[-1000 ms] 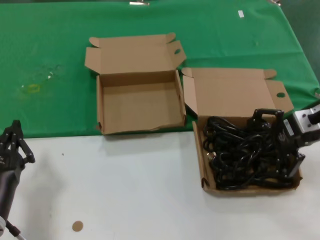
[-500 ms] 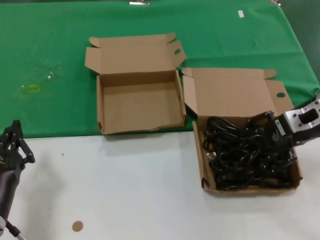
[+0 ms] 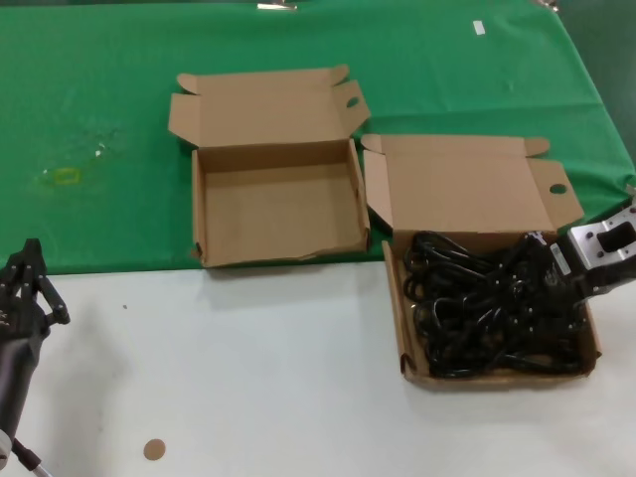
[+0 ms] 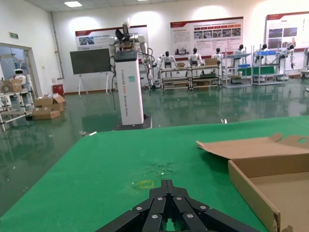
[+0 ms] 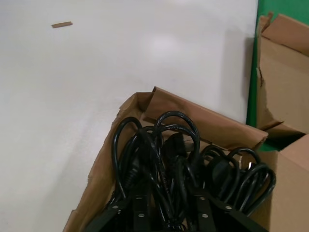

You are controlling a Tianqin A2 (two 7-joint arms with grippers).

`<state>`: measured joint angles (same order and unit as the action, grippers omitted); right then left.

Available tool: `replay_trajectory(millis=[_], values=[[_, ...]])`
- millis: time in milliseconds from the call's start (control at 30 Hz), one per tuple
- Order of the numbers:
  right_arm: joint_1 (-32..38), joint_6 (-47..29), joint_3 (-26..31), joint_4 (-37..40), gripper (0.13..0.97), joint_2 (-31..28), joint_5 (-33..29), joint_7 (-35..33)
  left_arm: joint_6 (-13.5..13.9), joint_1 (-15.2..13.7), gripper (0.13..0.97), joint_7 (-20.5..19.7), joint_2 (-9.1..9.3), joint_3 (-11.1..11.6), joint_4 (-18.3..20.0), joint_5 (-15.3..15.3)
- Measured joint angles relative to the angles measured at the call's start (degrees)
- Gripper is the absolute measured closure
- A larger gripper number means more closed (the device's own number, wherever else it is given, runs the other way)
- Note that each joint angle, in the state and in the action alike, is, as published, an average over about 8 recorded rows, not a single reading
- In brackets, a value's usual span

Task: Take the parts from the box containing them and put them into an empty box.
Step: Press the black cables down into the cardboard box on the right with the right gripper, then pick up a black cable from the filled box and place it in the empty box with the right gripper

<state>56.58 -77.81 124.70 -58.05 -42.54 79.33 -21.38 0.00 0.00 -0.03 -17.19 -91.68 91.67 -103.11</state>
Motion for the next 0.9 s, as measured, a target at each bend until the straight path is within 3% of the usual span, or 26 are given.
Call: replay_trajectory(millis=[400,900], values=[[-0.1,-0.5,-1.2,-2.4,0.885,-1.2,0.3,1.8,0.0,0.0,0.953,0.0,0.00,0.0,0.0,0.0],[4.5,-3.1,-2.4,-6.2,0.928,-1.2,0.5,7.0,0.0,0.0,0.953,0.0,0.00,0.0,0.0,0.0]])
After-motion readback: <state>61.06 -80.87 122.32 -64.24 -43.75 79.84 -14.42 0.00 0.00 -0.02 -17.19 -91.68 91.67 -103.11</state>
